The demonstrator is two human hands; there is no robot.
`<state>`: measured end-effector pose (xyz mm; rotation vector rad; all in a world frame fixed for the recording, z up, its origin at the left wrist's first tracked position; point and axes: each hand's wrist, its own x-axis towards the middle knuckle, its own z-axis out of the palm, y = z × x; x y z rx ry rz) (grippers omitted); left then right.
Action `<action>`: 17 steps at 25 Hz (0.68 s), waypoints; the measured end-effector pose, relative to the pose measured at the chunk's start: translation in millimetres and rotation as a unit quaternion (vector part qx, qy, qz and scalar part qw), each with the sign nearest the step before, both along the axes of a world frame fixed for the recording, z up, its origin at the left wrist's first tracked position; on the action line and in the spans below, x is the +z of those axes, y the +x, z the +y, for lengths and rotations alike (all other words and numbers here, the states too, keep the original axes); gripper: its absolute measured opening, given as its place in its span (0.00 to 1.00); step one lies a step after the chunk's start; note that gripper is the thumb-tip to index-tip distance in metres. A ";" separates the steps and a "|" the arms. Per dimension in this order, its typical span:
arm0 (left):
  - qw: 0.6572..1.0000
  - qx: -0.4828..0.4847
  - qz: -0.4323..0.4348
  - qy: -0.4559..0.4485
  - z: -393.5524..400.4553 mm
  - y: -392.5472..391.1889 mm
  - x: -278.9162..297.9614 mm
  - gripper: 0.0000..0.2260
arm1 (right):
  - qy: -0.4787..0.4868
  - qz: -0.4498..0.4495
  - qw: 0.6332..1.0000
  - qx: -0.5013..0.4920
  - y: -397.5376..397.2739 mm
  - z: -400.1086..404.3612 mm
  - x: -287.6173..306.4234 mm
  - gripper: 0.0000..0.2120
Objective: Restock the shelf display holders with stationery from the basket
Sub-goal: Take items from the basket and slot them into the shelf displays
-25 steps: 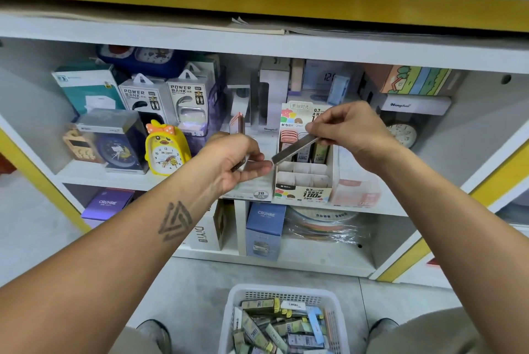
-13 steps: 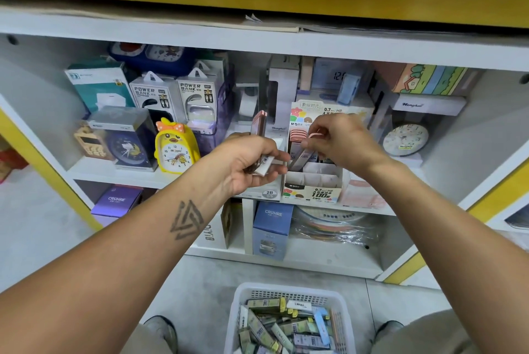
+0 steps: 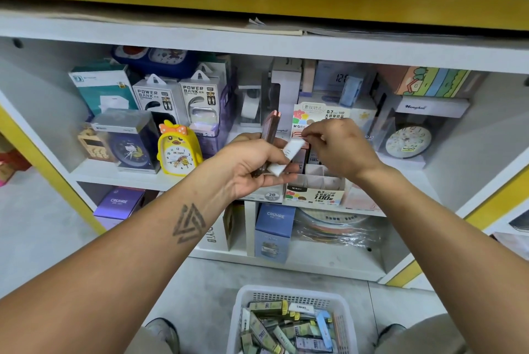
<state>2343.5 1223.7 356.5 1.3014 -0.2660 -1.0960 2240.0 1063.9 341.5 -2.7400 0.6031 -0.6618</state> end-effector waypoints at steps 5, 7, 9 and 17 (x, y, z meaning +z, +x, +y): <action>0.999 0.005 -0.034 -0.002 -0.9 -3.8 0.3 0.17 | 0.450 -0.087 0.886 0.070 -5.4 16.8 15.7 0.06; 1.000 0.013 -0.026 -0.004 0.2 -1.7 1.1 0.15 | 0.458 -0.082 0.881 0.085 -8.1 18.8 16.5 0.06; 0.999 0.040 -0.024 0.003 1.9 6.1 2.0 0.12 | 0.456 -0.100 0.881 0.074 -8.9 17.3 19.2 0.05; 0.990 0.079 -0.094 0.073 18.7 34.0 1.3 0.09 | 0.422 -0.060 0.902 0.073 -5.2 18.0 20.1 0.08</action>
